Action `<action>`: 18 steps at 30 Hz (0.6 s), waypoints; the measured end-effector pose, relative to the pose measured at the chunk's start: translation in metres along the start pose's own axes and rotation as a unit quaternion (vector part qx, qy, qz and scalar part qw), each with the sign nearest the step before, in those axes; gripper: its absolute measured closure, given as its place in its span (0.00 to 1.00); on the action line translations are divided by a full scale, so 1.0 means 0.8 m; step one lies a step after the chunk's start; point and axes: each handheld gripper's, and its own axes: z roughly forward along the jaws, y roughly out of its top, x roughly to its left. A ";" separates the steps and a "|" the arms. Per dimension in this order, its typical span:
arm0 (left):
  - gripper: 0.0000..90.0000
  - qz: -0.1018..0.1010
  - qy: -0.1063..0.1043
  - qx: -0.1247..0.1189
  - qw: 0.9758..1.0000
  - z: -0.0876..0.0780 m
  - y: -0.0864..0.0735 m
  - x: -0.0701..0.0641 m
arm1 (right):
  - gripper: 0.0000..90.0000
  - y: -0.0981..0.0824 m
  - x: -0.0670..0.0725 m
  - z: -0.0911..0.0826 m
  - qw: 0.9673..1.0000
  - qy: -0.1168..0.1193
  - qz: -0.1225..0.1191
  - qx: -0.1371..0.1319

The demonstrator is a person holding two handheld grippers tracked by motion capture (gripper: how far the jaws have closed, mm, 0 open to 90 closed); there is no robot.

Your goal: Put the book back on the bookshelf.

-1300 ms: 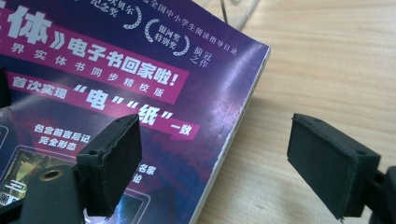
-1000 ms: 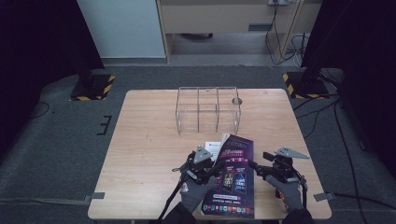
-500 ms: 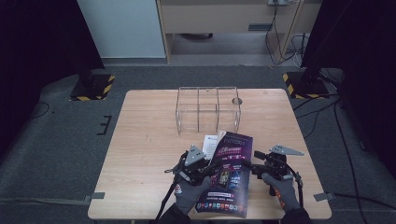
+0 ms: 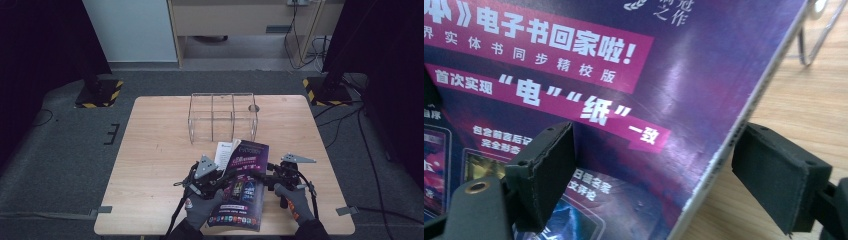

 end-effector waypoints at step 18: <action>0.92 -0.009 -0.001 -0.002 1.000 -0.001 -0.004 0.007 | 0.55 0.002 0.003 -0.001 0.999 0.016 0.037 0.014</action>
